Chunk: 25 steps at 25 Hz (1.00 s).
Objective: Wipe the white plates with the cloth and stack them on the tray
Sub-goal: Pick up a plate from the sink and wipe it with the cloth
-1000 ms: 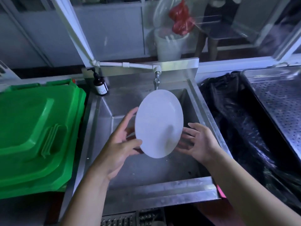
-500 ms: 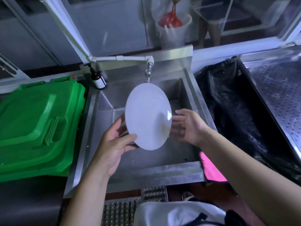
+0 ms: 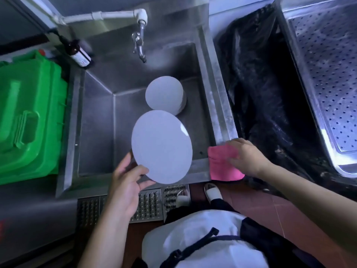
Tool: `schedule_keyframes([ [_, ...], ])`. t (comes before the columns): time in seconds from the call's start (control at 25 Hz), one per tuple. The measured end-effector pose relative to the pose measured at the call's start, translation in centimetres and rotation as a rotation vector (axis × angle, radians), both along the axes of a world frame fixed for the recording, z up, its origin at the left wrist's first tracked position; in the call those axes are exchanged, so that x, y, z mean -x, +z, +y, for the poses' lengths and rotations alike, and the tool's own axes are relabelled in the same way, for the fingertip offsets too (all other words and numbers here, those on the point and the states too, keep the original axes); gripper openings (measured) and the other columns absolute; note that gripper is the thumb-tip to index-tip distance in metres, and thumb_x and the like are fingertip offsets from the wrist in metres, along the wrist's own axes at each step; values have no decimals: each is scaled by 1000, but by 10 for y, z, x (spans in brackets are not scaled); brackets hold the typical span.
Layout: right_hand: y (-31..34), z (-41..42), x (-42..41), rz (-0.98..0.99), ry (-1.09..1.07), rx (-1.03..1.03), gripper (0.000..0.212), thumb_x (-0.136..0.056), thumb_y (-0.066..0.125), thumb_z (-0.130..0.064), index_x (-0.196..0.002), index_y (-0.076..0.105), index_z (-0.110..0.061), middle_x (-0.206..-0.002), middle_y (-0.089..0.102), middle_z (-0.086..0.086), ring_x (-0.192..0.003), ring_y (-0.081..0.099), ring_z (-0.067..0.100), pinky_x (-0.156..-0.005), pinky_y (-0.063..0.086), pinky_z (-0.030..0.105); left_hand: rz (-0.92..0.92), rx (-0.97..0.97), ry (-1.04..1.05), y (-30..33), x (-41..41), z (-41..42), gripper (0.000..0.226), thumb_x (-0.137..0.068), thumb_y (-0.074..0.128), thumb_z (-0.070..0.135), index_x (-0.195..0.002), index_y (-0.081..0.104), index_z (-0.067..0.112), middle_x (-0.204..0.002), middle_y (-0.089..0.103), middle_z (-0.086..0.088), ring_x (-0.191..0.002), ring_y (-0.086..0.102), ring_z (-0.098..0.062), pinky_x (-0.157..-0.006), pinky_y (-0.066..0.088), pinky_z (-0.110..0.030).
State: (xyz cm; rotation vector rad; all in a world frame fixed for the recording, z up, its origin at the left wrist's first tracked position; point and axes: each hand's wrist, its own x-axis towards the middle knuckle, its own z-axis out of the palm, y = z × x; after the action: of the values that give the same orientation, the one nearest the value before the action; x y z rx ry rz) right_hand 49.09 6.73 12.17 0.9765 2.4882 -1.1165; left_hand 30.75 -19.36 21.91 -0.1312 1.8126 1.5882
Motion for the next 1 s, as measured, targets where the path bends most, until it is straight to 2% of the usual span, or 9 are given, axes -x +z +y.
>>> schedule_keyframes([
  [0.08, -18, -1, -7, -125, 177, -238, 59, -87, 63, -28, -143, 46, -26, -146, 42, 0, -138, 34, 27, -112, 24, 49, 3, -5, 7, -3, -7, -2, 55, -87, 48, -17, -133, 61, 10, -117, 70, -4, -105, 63, -29, -66, 61, -42],
  [0.2, -27, 4, 4, -206, 262, -415, 49, -87, 60, -28, -134, 49, -25, -135, 43, -2, -130, 35, 27, -107, 25, 46, 34, -40, 16, 1, -12, 1, 54, -85, 52, -15, -129, 65, 15, -117, 71, -1, -105, 64, -27, -68, 61, -44],
  [0.32, -20, 7, 22, -303, 275, -429, 31, -88, 60, -23, -118, 55, -18, -120, 50, 3, -117, 45, 27, -99, 35, 40, 54, -98, 42, 11, -11, 6, 60, -75, 61, -3, -131, 64, 17, -120, 71, 1, -106, 67, -23, -70, 61, -42],
  [0.44, -10, 12, 31, -328, 323, -423, 11, -91, 55, -25, -98, 57, -17, -113, 51, 5, -109, 51, 28, -96, 41, 39, 96, -169, 54, 22, -8, 6, 54, -84, 54, -12, -128, 65, 18, -119, 71, -2, -106, 67, -24, -69, 60, -42],
  [0.6, 16, 28, 32, -284, 273, -165, 9, -86, 61, -30, -79, 54, -27, -92, 62, -3, -85, 61, 20, -71, 49, 31, 137, -252, 53, 35, -9, 5, 52, -81, 57, -8, -118, 71, 25, -118, 72, -3, -103, 67, -23, -65, 61, -38],
  [0.72, 14, 44, 21, -207, 3, 34, 13, -75, 75, -25, -84, 66, -26, -89, 67, -2, -84, 65, 20, -72, 54, 33, 119, -290, 72, 36, -16, 8, 54, -81, 57, -10, -121, 69, 25, -120, 72, -1, -105, 67, -24, -63, 61, -35],
  [0.88, -22, 36, -14, -5, -559, 277, 63, -60, 91, -35, -112, 62, -14, -98, 65, 10, -88, 67, 29, -72, 57, 31, 96, -275, 77, 28, -24, 12, 58, -89, 45, -14, -123, 67, 27, -115, 73, 3, -100, 70, -20, -65, 63, -36],
  [0.96, -26, 14, -25, 79, -779, 457, 47, -68, 89, -21, -104, 64, -5, -80, 64, 8, -67, 64, 24, -49, 52, 24, 73, -271, 65, 23, -26, 15, 58, -90, 43, -14, -122, 67, 29, -115, 73, 2, -99, 70, -20, -67, 63, -37],
  [1.0, -28, 6, -28, 88, -856, 505, 33, -73, 85, -11, -99, 65, -3, -75, 64, 7, -63, 61, 21, -45, 49, 23, 63, -265, 58, 22, -26, 17, 59, -90, 43, -14, -120, 68, 30, -116, 73, 2, -100, 70, -21, -68, 64, -37],
])
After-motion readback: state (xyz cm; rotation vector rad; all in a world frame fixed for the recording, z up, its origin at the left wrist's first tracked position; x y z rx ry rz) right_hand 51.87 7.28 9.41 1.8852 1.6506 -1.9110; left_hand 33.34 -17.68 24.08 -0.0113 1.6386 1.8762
